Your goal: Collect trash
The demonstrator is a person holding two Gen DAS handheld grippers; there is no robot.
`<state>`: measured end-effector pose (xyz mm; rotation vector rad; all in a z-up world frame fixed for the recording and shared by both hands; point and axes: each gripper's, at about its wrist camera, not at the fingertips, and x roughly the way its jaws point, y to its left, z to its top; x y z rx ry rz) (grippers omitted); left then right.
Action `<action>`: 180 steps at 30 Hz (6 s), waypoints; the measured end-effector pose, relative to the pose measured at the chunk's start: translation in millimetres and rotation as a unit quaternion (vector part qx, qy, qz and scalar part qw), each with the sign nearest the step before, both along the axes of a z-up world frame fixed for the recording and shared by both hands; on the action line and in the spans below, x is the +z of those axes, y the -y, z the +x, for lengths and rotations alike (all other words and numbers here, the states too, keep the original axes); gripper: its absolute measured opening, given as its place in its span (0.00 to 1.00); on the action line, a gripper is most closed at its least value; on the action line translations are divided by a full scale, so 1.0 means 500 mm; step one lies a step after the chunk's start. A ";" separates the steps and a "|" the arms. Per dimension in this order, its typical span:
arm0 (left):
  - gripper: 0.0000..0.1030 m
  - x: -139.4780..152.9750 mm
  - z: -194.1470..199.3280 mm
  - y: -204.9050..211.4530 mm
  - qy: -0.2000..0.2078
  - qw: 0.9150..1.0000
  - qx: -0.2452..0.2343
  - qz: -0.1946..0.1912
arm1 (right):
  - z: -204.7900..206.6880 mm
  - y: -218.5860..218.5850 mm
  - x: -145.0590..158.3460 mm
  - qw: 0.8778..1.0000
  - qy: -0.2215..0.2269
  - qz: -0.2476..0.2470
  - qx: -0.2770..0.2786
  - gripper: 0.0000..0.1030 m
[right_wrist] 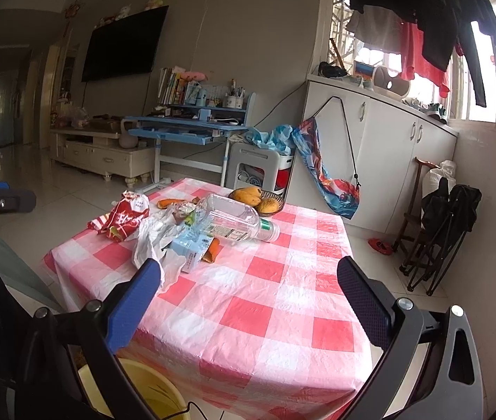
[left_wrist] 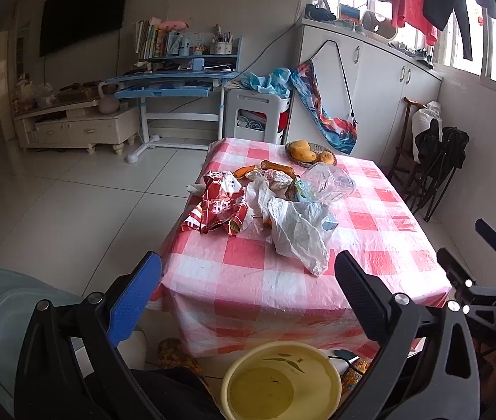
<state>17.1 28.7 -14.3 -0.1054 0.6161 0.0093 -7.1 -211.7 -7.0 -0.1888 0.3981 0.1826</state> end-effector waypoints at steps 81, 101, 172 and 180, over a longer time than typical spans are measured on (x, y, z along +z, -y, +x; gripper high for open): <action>0.93 -0.086 0.332 -0.113 -0.128 0.989 0.046 -0.058 | 0.120 -0.106 -0.030 0.988 -0.080 0.045 0.120 0.92; 0.17 -0.205 0.568 0.010 -0.189 0.972 -0.134 -0.039 | 0.261 -0.028 -0.120 0.967 -0.206 0.136 0.055 0.07; 0.59 -0.265 0.024 0.082 -0.270 0.955 -0.108 -0.060 | 0.071 -0.001 -0.071 0.932 -0.253 0.182 0.183 0.71; 0.66 -0.165 0.030 0.025 -0.156 0.987 -0.030 -0.038 | 0.058 -0.008 -0.062 0.938 -0.238 0.172 0.184 0.71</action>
